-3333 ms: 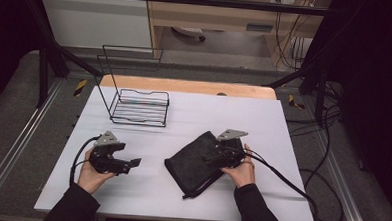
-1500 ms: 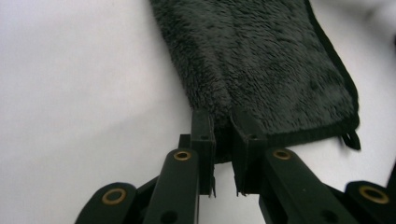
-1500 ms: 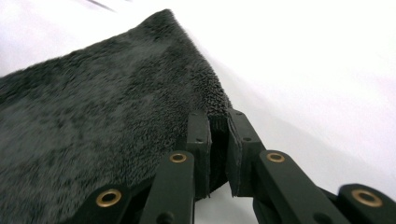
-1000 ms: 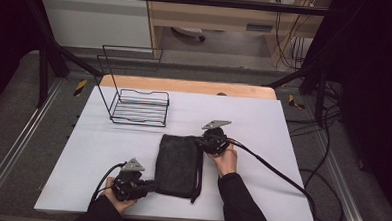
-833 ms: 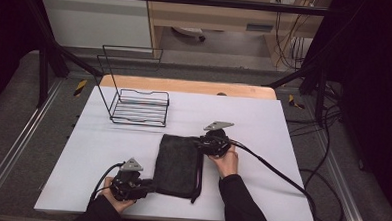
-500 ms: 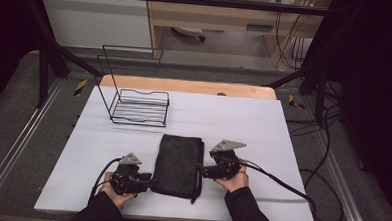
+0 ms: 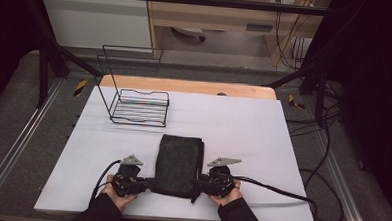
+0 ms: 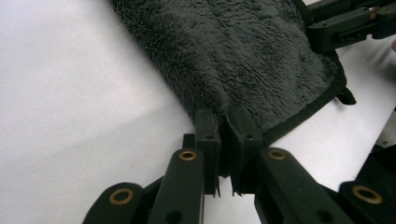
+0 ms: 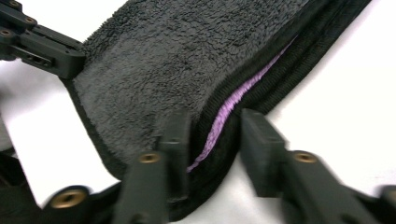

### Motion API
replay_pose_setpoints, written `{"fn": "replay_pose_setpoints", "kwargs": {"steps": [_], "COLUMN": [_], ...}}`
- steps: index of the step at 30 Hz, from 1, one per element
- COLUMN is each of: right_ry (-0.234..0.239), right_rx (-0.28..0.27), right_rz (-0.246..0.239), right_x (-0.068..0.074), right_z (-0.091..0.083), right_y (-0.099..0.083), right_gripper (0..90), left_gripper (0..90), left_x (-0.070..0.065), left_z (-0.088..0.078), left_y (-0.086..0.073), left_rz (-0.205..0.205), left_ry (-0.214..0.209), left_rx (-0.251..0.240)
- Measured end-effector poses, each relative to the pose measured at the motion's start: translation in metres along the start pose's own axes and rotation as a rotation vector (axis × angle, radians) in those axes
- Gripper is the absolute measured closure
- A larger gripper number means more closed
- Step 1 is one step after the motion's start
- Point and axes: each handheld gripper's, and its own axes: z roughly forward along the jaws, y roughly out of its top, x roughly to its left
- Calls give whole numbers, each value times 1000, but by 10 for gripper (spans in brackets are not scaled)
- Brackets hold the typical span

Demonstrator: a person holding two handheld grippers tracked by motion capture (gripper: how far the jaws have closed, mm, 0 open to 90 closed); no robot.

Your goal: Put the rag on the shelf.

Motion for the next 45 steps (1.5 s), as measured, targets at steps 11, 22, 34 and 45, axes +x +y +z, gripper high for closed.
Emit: {"fn": "replay_pose_setpoints", "kwargs": {"steps": [11, 22, 34, 45], "right_ry": [40, 5, -19, -38], "right_rx": [24, -156, -176, -171], "right_rz": [-44, -153, -148, -120], "right_x": [-5, -15, -32, -37], "right_z": [-4, -24, -32, -28], "right_y": [8, 18, 31, 29], "right_gripper": [749, 264, 81, 67], "left_gripper": [814, 436, 274, 205], "left_x": [-12, 8, 32, 51], "left_z": [-1, -19, -15, 4], "left_y": [-3, 16, 54, 84], "left_rz": [61, 131, 132, 109], "left_ry": [7, 63, 111, 192], "left_rx": [2, -86, -112, -107]}}
